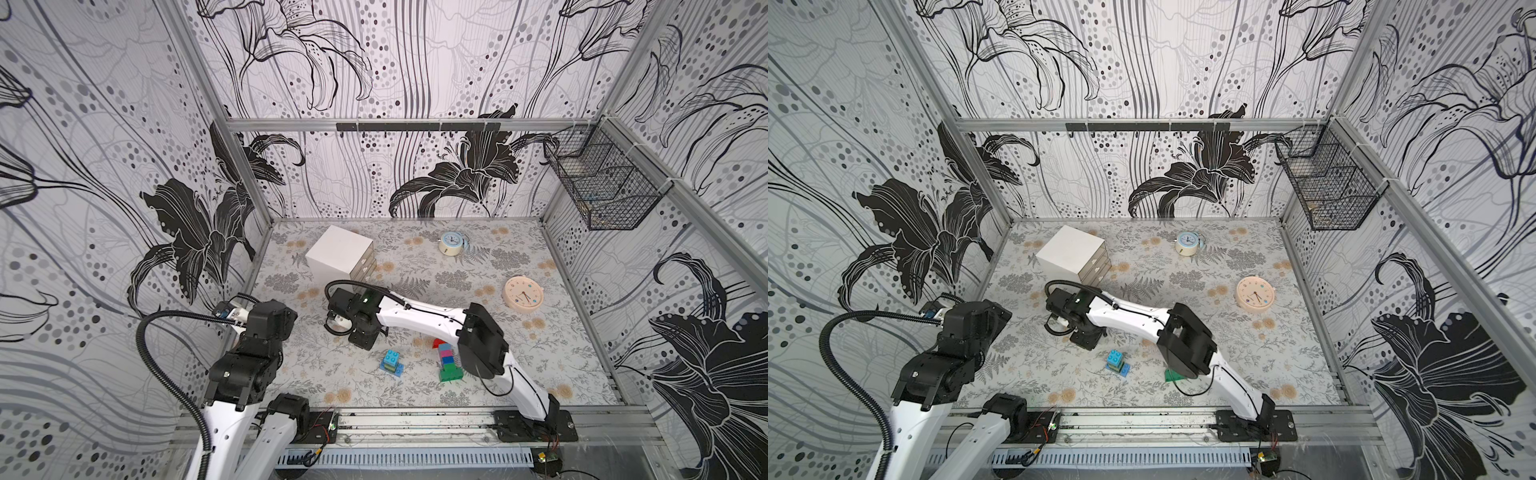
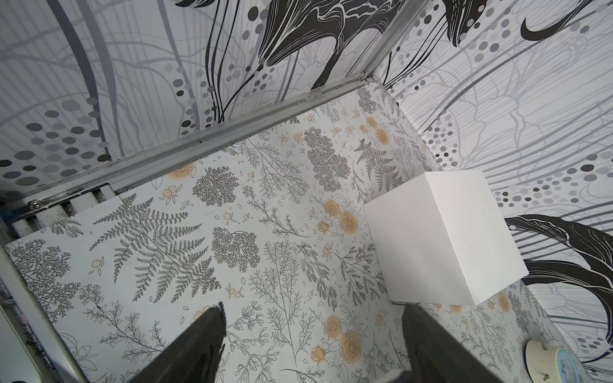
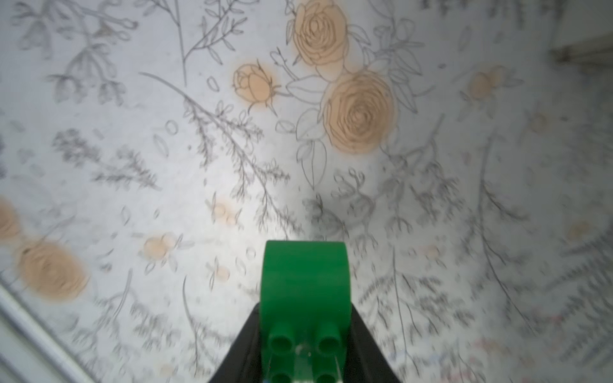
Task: Assemble the number 1 with lego
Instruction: Pick up the lego brick from the center of the board, then assemble the lego brick with the lego brick.
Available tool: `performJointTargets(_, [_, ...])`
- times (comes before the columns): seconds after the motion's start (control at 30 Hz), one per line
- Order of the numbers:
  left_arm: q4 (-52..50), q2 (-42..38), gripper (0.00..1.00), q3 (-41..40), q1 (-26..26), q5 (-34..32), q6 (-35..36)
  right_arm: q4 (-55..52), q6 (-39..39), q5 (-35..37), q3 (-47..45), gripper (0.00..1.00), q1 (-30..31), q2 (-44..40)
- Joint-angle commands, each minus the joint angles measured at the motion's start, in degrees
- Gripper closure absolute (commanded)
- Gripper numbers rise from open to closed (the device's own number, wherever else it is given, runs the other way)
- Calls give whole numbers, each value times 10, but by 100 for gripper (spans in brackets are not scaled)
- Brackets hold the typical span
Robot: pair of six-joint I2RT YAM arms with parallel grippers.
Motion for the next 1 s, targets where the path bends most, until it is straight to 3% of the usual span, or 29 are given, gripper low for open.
performJointTargets(0.0, [4, -7, 13, 2, 4, 7, 16, -51, 18, 4, -38, 79, 0, -108])
performJointTargets(0.33, [29, -8, 13, -43, 4, 66, 10, -96, 0, -27, -176, 82, 28, -224])
performJointTargets(0.97, [36, -10, 13, -63, 4, 103, -21, -86, 12, -1, -156, 84, 40, -159])
